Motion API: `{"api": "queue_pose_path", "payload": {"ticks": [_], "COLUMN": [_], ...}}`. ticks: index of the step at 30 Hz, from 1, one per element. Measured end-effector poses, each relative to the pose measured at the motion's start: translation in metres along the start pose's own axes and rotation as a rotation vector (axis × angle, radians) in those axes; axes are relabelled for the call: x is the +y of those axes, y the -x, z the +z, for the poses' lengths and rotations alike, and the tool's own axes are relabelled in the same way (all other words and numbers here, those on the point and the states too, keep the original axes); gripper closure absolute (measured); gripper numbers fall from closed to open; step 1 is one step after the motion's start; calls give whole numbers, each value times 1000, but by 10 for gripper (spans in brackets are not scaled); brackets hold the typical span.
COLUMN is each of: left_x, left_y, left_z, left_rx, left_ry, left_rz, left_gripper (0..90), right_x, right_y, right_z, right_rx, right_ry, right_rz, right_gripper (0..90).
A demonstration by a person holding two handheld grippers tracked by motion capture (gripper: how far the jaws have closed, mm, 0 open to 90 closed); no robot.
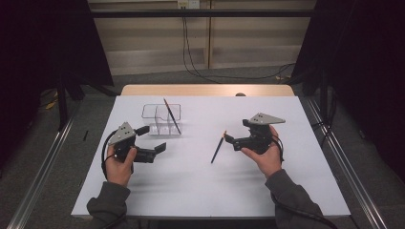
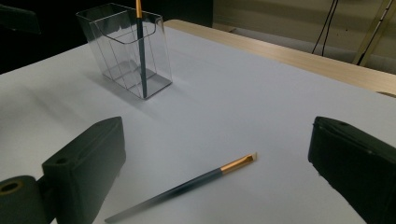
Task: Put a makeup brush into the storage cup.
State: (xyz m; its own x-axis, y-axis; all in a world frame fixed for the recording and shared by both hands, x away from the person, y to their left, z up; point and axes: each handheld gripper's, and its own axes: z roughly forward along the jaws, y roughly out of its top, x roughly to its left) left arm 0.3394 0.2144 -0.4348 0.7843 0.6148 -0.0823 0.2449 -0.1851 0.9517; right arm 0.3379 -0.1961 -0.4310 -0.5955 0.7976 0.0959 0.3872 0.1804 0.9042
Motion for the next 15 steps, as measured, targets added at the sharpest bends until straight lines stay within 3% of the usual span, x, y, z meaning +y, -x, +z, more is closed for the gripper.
{"api": "queue_pose_path", "payload": {"ticks": [7, 8, 15], "left_x": [-1, 0, 0], "left_y": [-1, 0, 1], "left_z": [1, 1, 2], "left_rx": [-19, -5, -8], "left_ry": [6, -2, -9], "left_rz": [-2, -3, 5], "left_gripper": [25, 25, 25], "right_x": [2, 2, 0], "right_y": [-3, -2, 1], "right_z": [8, 9, 16], "right_rx": [1, 3, -13], "right_ry": [-1, -6, -17], "right_rz": [-10, -8, 7], "right_gripper": [36, 36, 36]}}
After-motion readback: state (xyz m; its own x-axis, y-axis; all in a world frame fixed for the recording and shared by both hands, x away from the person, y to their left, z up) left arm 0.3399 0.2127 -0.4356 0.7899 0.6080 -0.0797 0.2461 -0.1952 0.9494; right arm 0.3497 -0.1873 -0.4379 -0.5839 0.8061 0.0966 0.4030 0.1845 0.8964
